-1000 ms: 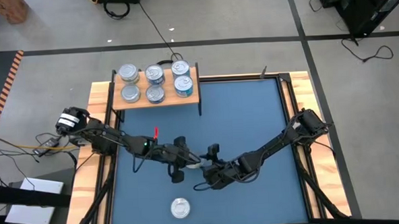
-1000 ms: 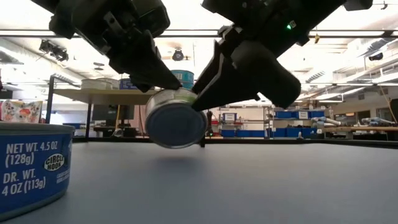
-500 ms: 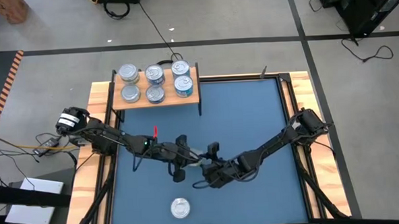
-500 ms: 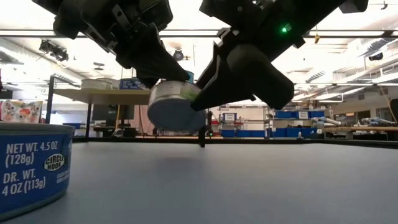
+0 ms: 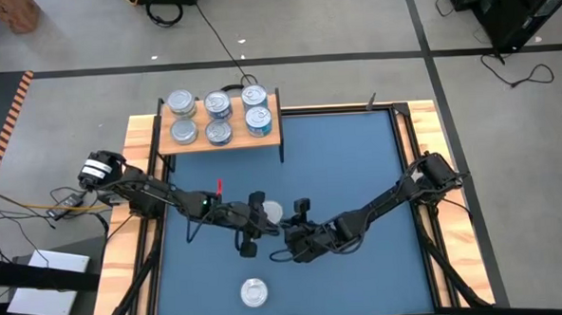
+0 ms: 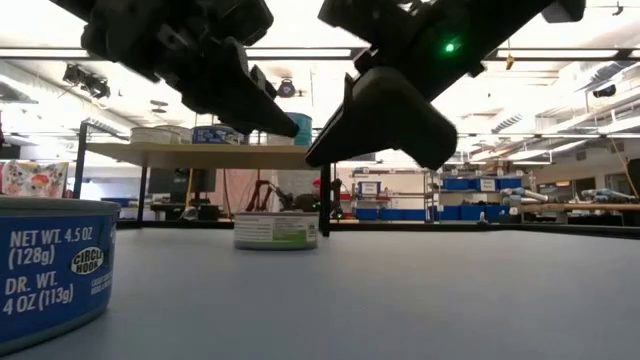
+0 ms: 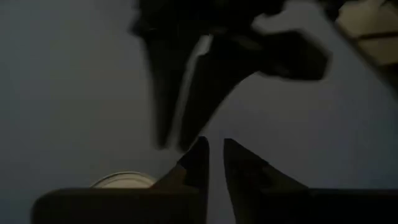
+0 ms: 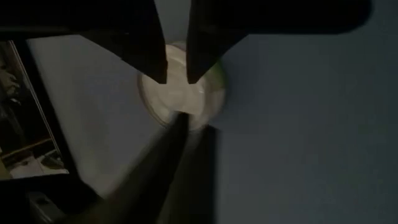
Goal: Stack canned seafood by type on shelf
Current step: Stack the green white tuna can on top of the green white tuna can on the shelf
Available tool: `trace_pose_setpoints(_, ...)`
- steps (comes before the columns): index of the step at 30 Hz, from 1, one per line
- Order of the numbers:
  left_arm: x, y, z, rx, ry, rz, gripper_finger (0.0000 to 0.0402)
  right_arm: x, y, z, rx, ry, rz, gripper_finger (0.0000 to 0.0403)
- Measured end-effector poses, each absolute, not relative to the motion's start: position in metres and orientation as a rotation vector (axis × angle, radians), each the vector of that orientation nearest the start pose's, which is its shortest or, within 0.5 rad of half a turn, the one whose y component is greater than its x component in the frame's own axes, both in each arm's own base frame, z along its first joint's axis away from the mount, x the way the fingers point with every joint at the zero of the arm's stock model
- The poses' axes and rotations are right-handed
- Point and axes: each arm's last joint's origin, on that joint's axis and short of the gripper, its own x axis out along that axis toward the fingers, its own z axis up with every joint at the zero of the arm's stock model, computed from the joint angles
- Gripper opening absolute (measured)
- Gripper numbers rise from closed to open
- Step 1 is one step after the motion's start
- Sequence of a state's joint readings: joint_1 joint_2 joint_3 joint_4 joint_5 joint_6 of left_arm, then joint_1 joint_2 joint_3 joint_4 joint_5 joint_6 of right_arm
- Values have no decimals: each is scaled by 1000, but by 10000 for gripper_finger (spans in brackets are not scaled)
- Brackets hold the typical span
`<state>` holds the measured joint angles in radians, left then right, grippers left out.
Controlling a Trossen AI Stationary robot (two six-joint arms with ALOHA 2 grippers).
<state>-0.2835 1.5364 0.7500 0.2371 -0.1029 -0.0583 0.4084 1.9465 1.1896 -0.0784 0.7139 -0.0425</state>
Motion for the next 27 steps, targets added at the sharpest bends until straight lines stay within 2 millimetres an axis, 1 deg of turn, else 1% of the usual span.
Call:
trace_pose_setpoints(4,294,-81,181,145,598,-126,84,371,140,158,-477,721,-272,44)
trace_pose_setpoints(7,290,-78,173,198,685,-93,102,371,139,157,-469,726,-277,41)
trace_pose_setpoints(9,287,-76,167,228,745,-75,106,370,140,157,-472,733,-274,47)
trace_pose_setpoints(13,287,-75,161,274,774,-29,107,370,140,156,-461,735,-256,71)
trace_pose_setpoints(19,290,-76,148,399,814,-81,107,370,140,156,-457,742,-255,105)
trace_pose_setpoints(23,291,-76,145,430,821,-87,107,370,140,156,-457,742,-255,114)
trace_pose_setpoints(27,291,-75,145,444,821,-64,107,370,140,156,-457,742,-255,115)
